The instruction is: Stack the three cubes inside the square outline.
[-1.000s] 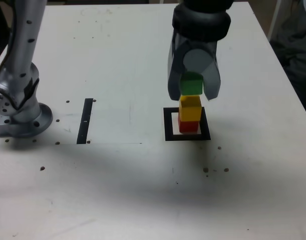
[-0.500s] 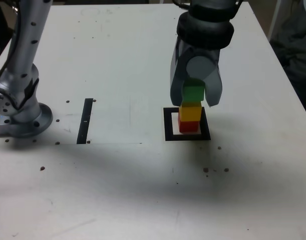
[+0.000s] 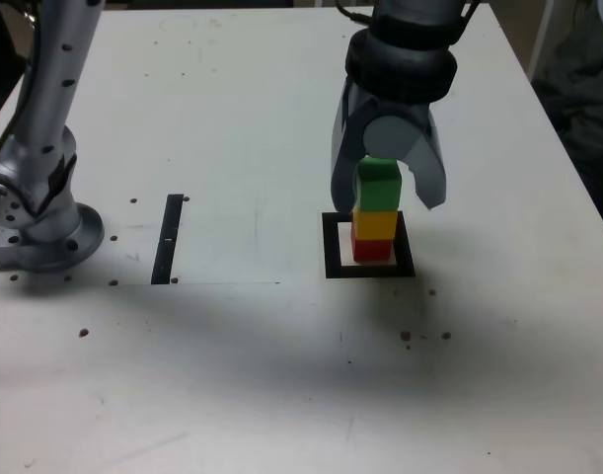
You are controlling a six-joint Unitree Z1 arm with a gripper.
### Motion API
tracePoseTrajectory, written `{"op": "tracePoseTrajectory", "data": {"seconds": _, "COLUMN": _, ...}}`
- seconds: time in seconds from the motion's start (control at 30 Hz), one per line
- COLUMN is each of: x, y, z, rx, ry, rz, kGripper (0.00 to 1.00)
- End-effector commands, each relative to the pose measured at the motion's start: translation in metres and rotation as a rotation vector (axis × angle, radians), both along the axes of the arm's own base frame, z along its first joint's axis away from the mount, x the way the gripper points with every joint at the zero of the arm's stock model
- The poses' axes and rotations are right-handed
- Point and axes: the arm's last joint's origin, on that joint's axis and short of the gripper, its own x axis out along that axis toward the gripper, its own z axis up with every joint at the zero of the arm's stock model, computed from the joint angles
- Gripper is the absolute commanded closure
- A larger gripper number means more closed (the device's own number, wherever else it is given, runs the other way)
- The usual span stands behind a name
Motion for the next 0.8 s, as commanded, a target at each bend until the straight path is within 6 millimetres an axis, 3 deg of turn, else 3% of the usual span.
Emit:
{"op": "tracePoseTrajectory", "data": {"seconds": 0.0, "x": -0.001, "y": 0.001, "z": 0.002, "rx": 0.004, "ry": -0.009, "rz": 0.0, "kGripper": 0.0}}
{"op": "tracePoseTrajectory", "data": {"seconds": 0.27, "x": -0.025, "y": 0.006, "z": 0.023, "rx": 0.035, "ry": -0.044, "rz": 0.007, "kGripper": 0.0}}
{"op": "tracePoseTrajectory", "data": {"seconds": 0.5, "x": -0.064, "y": 0.013, "z": 0.034, "rx": 0.063, "ry": -0.034, "rz": 0.025, "kGripper": 0.0}}
{"op": "tracePoseTrajectory", "data": {"seconds": 0.77, "x": -0.117, "y": 0.023, "z": 0.034, "rx": 0.091, "ry": -0.037, "rz": 0.045, "kGripper": 0.0}}
